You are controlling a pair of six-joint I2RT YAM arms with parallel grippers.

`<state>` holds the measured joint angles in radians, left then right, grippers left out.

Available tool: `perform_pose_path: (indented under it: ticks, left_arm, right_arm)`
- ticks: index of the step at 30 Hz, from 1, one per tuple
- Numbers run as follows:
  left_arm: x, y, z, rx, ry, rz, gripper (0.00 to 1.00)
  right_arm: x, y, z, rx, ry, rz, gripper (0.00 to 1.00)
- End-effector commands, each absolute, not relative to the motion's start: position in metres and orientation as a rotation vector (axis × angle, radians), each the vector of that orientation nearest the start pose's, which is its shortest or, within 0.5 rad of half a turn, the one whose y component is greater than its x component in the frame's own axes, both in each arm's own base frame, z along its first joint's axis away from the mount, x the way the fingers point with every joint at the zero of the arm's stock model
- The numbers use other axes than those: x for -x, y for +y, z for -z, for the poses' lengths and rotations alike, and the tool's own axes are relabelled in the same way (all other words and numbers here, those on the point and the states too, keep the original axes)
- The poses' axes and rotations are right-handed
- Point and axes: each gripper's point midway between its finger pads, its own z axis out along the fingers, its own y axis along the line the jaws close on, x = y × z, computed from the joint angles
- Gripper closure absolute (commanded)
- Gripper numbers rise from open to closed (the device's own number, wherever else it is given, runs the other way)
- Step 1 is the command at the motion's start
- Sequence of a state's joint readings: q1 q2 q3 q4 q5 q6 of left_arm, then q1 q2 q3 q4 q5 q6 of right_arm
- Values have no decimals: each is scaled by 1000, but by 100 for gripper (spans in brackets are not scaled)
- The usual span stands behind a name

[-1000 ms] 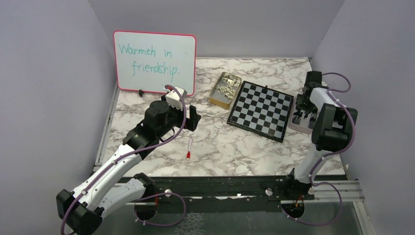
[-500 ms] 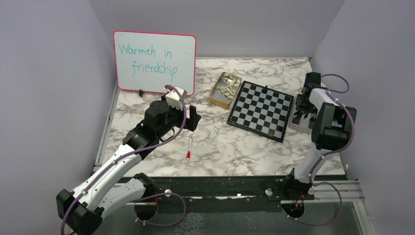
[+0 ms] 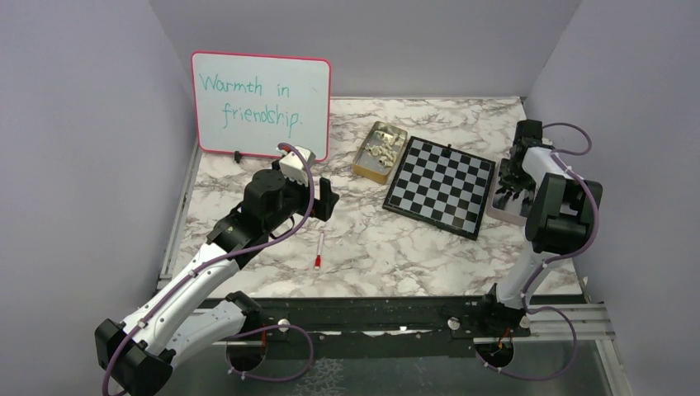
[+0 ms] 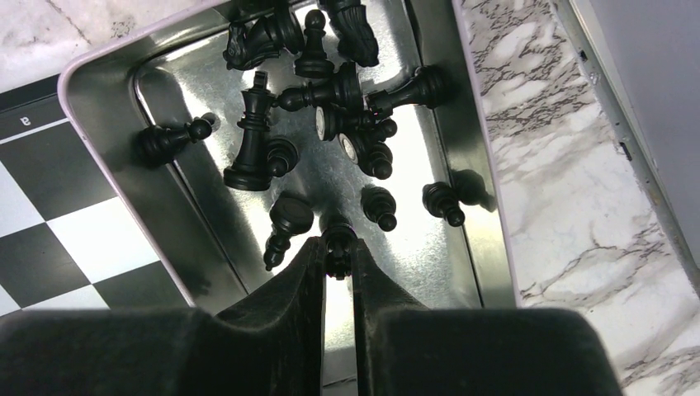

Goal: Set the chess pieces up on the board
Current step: Pick up the chess piece from the storage box, then place the chess piece on the chessboard.

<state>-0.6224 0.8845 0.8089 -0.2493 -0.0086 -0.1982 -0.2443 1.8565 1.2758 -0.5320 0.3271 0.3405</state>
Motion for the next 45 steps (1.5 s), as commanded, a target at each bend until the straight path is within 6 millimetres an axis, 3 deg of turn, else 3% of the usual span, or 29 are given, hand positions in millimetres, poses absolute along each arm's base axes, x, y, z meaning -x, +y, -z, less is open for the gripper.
perform_pose_path:
  ticks: [1,10,19,33,45]
  left_arm:
    - [-259,-197,-243,-406,1875,560,1]
    - [-259,-197,-243,-404,1875,561,1]
    - [-259,-197,-244,-404,1872,562,1]
    - [-257,-196,-247,-403,1861,566,1]
    - [-258,-197,-247,-404,1859,566,1]
  right_arm:
    - [-386,-152,-85,-880,2418,456,83]
    - [-400,-144,-123,-814,2370,361,84]
    - [-432,-113,-149,-689,2335,138,84]
    - [-469,-66,-131,-568,2435,102,84]
    - [-484,-67,-93,-591,2509,136,83]
